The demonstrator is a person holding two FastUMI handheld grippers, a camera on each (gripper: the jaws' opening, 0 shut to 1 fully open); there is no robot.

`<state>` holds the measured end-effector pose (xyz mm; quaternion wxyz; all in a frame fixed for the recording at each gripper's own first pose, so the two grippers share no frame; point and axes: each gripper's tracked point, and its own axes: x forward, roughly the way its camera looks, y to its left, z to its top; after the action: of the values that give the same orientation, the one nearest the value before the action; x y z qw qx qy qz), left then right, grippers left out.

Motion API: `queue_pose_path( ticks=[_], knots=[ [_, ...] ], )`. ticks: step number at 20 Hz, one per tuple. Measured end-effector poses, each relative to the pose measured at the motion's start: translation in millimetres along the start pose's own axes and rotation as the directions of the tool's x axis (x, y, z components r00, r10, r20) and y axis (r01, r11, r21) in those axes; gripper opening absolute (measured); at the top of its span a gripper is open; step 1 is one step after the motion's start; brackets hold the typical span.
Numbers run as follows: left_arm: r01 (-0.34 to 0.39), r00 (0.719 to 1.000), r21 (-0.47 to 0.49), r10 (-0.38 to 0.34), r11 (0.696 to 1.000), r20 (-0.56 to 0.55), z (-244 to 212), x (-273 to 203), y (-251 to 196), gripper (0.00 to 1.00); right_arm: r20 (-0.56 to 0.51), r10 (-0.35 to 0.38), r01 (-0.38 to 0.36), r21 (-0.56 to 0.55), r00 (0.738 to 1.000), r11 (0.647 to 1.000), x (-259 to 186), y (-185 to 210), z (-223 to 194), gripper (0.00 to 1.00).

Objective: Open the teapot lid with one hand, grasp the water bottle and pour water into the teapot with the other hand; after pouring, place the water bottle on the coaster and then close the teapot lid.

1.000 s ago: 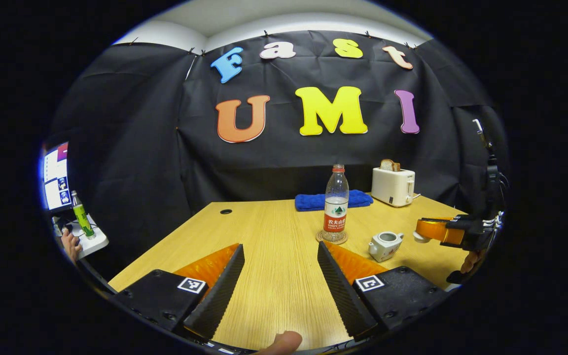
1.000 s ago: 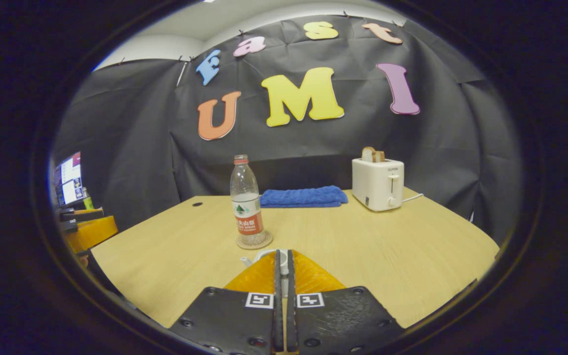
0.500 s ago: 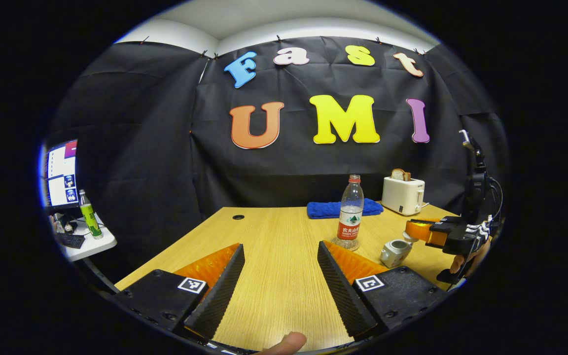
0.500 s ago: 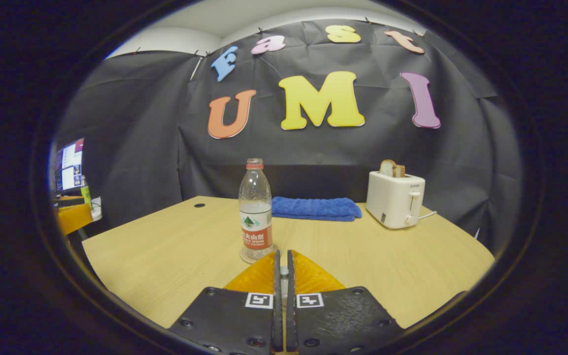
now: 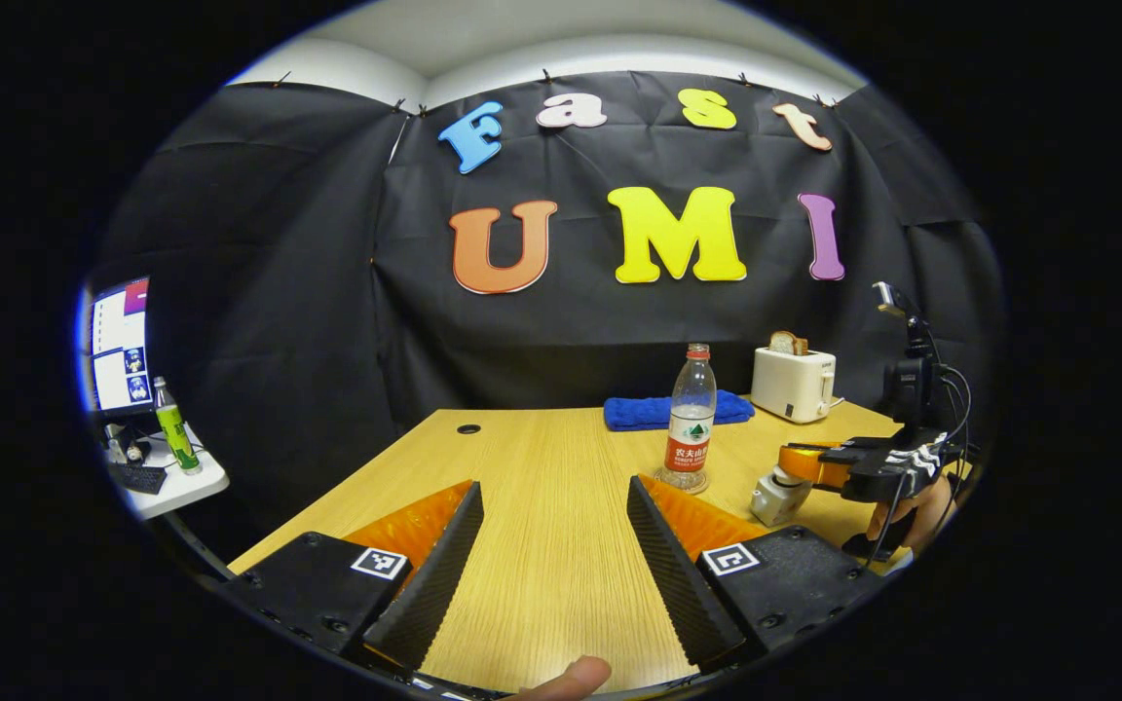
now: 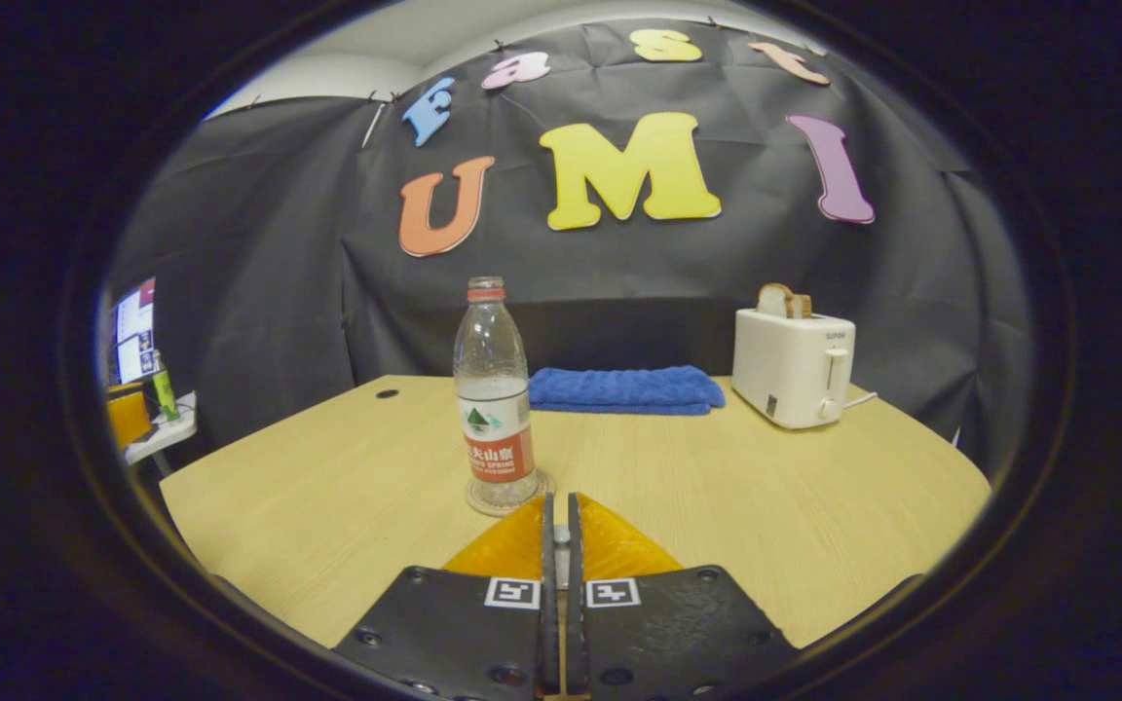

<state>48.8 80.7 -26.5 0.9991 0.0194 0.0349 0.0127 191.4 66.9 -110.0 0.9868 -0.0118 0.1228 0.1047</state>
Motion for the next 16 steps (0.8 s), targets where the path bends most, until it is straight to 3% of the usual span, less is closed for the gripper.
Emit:
queue_pose_path(
  ticks=[3,5,10,12,14,15,16],
  knots=[
    [0.008,1.0,-0.006,-0.008,1.0,0.006,0.9,0.3,-2.0,0.94,-0.024,0.018,-0.018,0.0,1.0,1.0,4.5,3.0,-6.3,0.02],
    [0.053,0.999,-0.044,-0.053,0.998,0.001,-3.3,4.6,-12.1,0.94,-0.028,0.017,-0.017,-0.003,0.999,1.0,5.7,3.1,-9.2,0.02],
    [0.026,1.0,-0.056,-0.027,0.998,-0.014,-7.7,8.2,1.8,0.94,-0.025,0.038,-0.038,0.017,0.999,0.999,5.7,4.1,-10.0,0.03],
    [0.026,0.999,-0.063,-0.027,0.998,-0.018,-8.8,8.5,3.4,0.94,-0.027,0.028,-0.027,0.017,0.999,0.999,3.9,1.4,-9.3,0.16],
    [0.027,0.999,-0.059,-0.028,0.998,-0.026,-11.0,9.4,1.8,0.94,-0.021,0.021,-0.021,0.007,1.0,1.0,-1.8,-0.4,-6.6,0.17],
    [0.028,0.999,-0.054,-0.029,0.998,-0.029,-11.7,9.8,1.4,0.94,-0.016,0.015,-0.015,-0.002,1.0,1.0,-3.2,-1.3,-5.9,0.27],
    [0.027,0.999,-0.047,-0.028,0.999,-0.032,-13.1,10.7,1.3,0.94,-0.011,0.0,-0.001,-0.011,1.0,1.0,-7.5,-4.6,-2.1,0.27]
  ],
)
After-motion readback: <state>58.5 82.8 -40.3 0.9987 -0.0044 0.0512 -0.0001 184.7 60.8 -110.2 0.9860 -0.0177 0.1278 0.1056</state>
